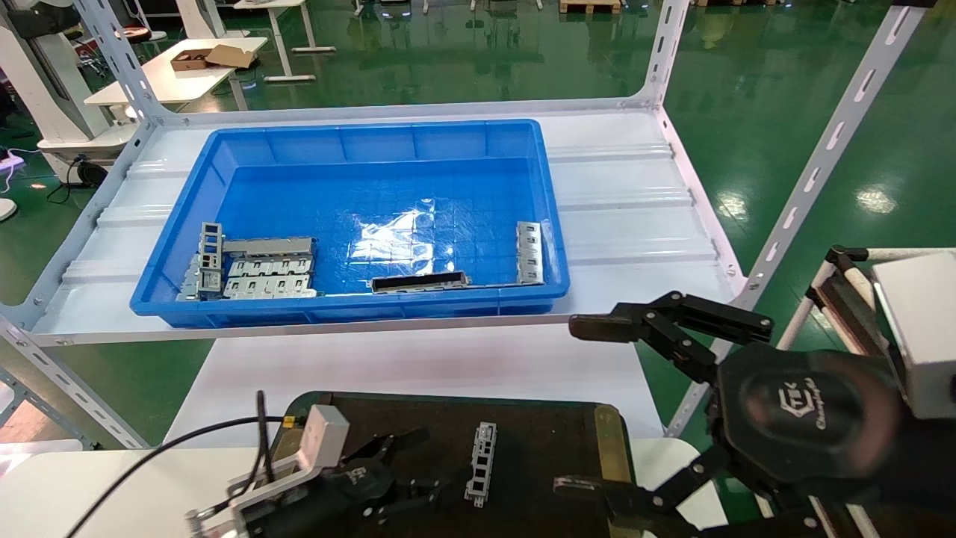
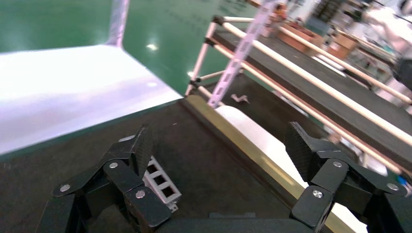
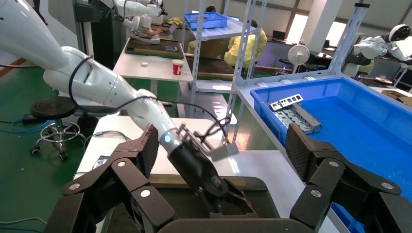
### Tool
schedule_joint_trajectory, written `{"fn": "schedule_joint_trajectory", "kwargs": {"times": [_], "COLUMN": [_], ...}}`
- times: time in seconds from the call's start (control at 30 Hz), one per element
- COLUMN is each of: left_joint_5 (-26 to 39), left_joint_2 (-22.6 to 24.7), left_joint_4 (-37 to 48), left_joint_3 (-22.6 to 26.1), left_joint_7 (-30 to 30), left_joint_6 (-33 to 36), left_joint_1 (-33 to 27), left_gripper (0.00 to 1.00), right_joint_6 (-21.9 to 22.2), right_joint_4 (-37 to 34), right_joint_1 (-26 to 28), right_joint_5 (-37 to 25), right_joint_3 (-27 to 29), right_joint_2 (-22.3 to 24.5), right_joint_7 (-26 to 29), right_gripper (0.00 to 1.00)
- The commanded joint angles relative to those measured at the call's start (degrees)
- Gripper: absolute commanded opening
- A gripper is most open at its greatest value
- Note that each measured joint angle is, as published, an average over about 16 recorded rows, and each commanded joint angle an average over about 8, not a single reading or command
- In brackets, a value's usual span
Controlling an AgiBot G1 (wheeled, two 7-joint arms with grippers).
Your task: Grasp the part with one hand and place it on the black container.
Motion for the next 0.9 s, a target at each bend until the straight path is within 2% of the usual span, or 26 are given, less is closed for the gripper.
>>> {"fn": "schedule_joint_trajectory", "kwargs": {"times": [0.03, 0.47, 0.7, 0.9], "left_joint_5": [0.0, -1.0, -3.2, -4.3], "left_joint_2": [-1.6, -11.4, -15.7, -17.5], "left_joint_4": [-0.9, -8.9, -15.1, -19.2], "left_joint_3": [-0.1, -1.3, -2.6, -3.3], "left_joint_7": [0.7, 2.6, 1.6, 0.6], "left_joint_6": [2.6, 12.9, 14.6, 13.9], "left_joint_1": [0.0, 1.4, 3.5, 4.6], "left_gripper": [1.0, 1.0, 1.0, 1.0], "right_joint_6": [0.0, 0.0, 0.0, 0.0], "right_joint_4": [0.0, 0.0, 0.0, 0.0], "right_joint_1": [0.0, 0.0, 0.0, 0.0], "right_joint_5": [0.0, 0.0, 0.0, 0.1], "right_joint_3": [0.0, 0.0, -0.1, -0.1], "right_joint_2": [0.0, 0.0, 0.0, 0.0], "right_joint_7": [0.0, 0.0, 0.0, 0.0], "right_gripper": [1.0, 1.0, 1.0, 1.0]}}
